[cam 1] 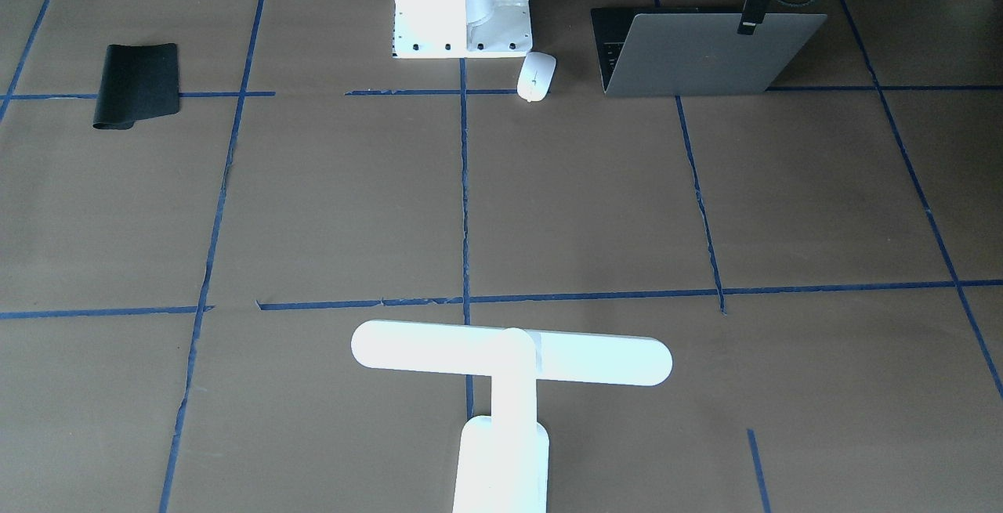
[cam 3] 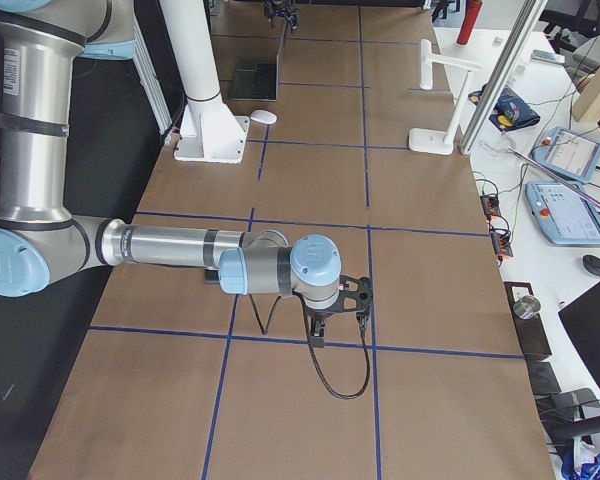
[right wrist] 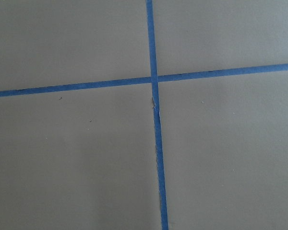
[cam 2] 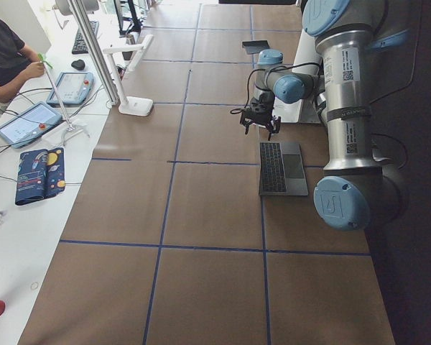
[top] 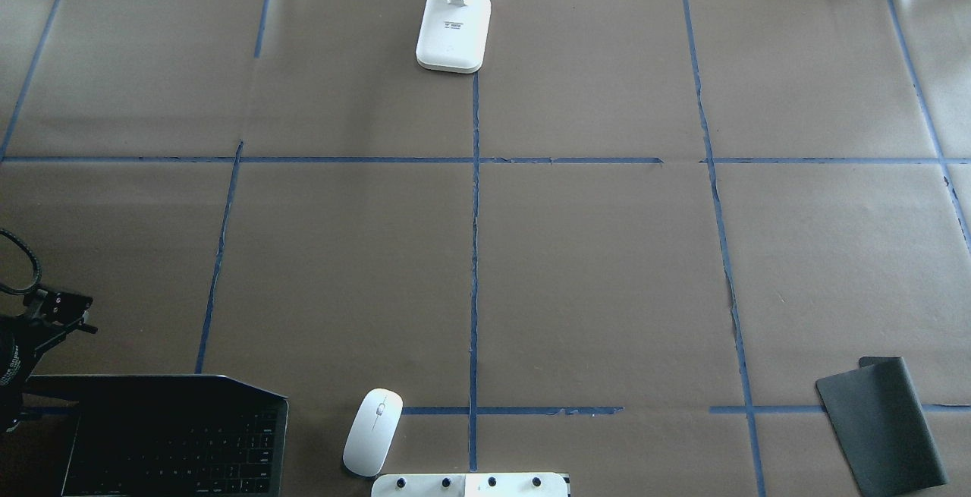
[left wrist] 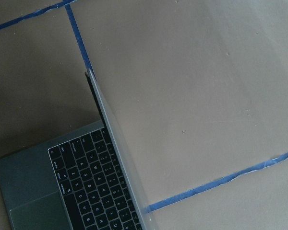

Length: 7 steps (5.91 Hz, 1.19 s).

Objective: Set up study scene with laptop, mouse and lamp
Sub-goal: 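Lower the left gripper and grasp the open grey laptop's edge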

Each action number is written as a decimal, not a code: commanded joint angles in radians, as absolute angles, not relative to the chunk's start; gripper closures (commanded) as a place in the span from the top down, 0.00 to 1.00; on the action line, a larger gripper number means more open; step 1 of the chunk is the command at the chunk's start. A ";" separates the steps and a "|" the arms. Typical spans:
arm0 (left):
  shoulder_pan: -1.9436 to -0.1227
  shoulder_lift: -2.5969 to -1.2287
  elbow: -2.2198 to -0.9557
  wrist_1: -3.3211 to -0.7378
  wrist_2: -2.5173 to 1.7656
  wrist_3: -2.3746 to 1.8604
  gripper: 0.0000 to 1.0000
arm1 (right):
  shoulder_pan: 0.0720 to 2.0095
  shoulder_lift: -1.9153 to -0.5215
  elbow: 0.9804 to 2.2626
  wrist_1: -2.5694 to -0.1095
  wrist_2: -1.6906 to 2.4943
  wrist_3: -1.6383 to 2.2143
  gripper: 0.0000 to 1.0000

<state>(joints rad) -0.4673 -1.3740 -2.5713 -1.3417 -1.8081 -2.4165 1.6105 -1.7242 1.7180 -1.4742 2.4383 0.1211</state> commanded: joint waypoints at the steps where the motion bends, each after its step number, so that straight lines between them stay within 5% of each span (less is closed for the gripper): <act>1: -0.405 -1.382 -2.569 -1.315 -1.807 -2.462 1.00 | 1.611 -1.724 1.718 -1.474 2.439 0.121 1.00; 6: -0.347 -1.442 -2.504 -1.310 -1.805 -2.488 0.99 | 1.611 -1.724 1.718 -1.474 2.442 0.120 1.00; 7: -0.350 -1.440 -2.503 -1.302 -1.777 -2.491 0.70 | 1.611 -1.726 1.717 -1.474 2.442 0.120 1.00</act>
<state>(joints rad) -0.3480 -1.4407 -2.5059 -1.3081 -1.7964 -2.4890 1.6107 -1.7245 1.7178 -1.4742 2.4420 0.1197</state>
